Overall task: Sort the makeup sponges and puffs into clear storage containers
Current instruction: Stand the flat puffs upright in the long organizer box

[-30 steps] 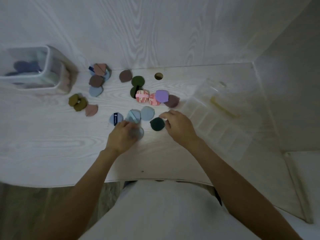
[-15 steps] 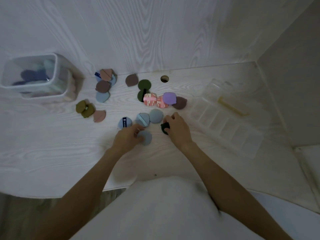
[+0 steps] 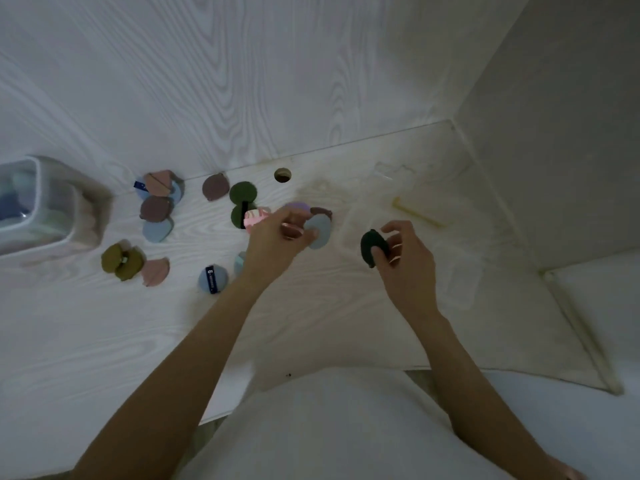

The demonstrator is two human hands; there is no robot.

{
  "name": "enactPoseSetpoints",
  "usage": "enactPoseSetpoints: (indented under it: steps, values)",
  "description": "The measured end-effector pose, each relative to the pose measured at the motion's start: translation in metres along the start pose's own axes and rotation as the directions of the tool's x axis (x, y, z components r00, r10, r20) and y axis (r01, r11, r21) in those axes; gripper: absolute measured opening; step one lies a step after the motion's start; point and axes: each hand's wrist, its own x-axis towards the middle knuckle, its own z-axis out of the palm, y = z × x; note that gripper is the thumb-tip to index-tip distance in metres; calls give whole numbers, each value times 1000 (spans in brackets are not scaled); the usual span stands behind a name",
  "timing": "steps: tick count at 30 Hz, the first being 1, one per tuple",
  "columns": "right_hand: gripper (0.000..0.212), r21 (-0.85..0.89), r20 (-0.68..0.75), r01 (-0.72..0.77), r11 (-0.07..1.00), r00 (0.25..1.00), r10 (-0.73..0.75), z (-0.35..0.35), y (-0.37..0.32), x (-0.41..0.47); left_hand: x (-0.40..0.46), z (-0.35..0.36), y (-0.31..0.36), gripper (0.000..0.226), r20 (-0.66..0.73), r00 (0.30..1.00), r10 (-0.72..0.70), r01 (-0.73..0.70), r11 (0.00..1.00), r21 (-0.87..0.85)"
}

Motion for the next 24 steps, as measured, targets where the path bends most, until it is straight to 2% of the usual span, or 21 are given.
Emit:
enactPoseSetpoints:
  steps: [3,6,10,14,18,24]
  values:
    - [22,0,-43,-70,998,997,70,-13,13,9,19,32,15,23,70,997,22,-24,999,33]
    - [19,11,-47,-100,995,994,101,-19,17,13,30,50,20,23,155,987,32,-27,999,-34]
    - [19,27,-49,-119,992,992,121,-20,20,17,35,61,27,12,148,987,61,-57,998,-29]
    - [19,39,-55,-123,992,991,125,-20,26,19,41,62,39,7,100,984,146,-161,975,152]
    - [21,61,-75,-144,988,986,148,-21,30,21,49,64,22,11,193,973,128,-181,939,292]
    - [22,145,-82,-164,976,981,177,-17,28,20,47,79,2,18,258,937,236,-328,847,417]
